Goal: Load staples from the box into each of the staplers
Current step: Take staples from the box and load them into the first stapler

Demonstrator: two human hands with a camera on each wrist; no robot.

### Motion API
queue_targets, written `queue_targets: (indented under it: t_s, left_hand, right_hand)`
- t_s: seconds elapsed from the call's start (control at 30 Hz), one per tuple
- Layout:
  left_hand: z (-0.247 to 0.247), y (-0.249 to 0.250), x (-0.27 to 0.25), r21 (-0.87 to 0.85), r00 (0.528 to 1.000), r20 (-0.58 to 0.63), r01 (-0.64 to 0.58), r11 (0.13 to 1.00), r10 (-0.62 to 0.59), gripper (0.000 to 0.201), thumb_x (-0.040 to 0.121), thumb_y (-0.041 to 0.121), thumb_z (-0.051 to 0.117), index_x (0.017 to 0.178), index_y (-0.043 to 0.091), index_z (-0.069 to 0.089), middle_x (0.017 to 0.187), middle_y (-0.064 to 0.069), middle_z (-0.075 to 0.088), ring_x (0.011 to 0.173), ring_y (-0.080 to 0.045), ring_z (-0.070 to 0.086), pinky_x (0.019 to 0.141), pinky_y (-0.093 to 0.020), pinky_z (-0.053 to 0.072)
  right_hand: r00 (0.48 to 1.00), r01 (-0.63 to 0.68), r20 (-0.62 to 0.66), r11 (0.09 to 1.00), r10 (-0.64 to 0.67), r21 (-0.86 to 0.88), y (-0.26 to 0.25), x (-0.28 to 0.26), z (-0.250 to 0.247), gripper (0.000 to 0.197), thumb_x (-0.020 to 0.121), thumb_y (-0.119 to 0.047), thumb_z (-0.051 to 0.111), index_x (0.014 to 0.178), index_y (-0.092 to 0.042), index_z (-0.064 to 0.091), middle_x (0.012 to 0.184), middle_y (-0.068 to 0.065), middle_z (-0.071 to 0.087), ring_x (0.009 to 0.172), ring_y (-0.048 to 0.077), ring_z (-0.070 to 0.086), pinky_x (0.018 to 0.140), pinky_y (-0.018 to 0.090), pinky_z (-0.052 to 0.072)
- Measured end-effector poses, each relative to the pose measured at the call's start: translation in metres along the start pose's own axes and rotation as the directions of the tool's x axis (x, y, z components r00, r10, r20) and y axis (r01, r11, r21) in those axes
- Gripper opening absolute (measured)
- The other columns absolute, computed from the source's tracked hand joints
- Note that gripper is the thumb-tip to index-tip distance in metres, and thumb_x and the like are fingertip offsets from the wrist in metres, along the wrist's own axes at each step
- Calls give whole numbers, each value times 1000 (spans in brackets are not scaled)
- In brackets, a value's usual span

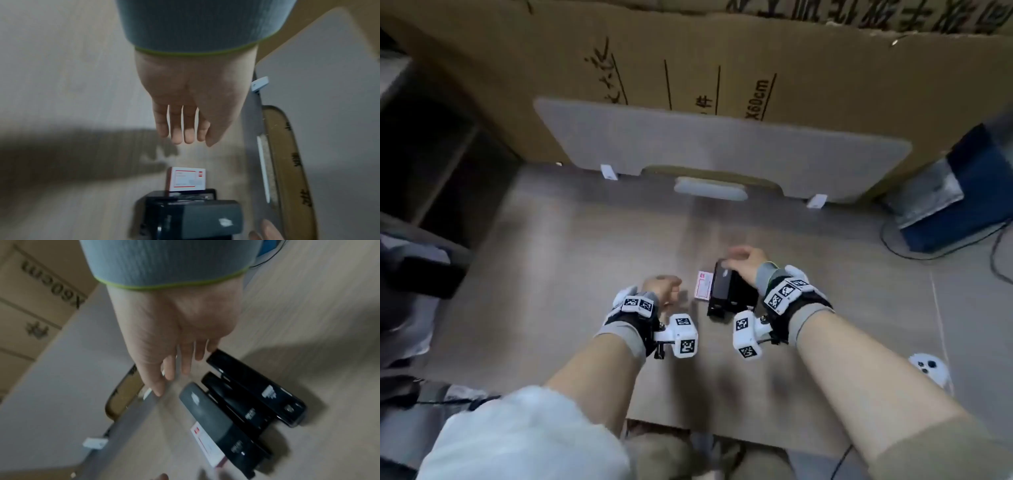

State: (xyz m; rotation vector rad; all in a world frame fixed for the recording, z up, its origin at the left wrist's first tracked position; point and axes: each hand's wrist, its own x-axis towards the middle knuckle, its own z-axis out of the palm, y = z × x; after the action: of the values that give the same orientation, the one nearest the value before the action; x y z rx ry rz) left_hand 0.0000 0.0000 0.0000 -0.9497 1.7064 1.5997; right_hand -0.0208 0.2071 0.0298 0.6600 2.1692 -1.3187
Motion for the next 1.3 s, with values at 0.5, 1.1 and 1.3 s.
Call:
queue_targets:
  t_s: [0.5, 1.1, 1.3]
  left_hand:
    - [18, -8, 82, 588, 923, 285, -382, 713, 259, 86, 58, 8, 87, 135, 27, 55, 134, -5, 48, 113, -19, 54, 109, -35, 42]
    - [7, 4, 91, 787, 954, -53, -142, 601, 295, 48, 57, 40, 88, 92, 31, 56, 106, -4, 61, 92, -22, 63, 80, -37, 57]
    - [-77, -3, 98, 647, 928, -278, -8, 762, 246, 58, 75, 48, 77, 115, 17, 52, 115, -7, 51, 93, -26, 59, 78, -36, 48]
  right_hand:
    - [994, -80, 32, 891, 105, -447, 16, 44, 20, 65, 65, -42, 85, 124, -32, 58, 117, -6, 63, 104, 21, 61, 94, 34, 50]
    - [993, 65, 119, 928, -22, -366, 15, 62, 20, 50, 65, -40, 85, 112, -36, 69, 109, -12, 69, 99, 15, 65, 93, 32, 52]
    - [948, 177, 315, 891, -41, -418, -25, 65, 82, 44, 69, -15, 82, 92, -48, 66, 89, -11, 65, 95, 20, 65, 90, 34, 53]
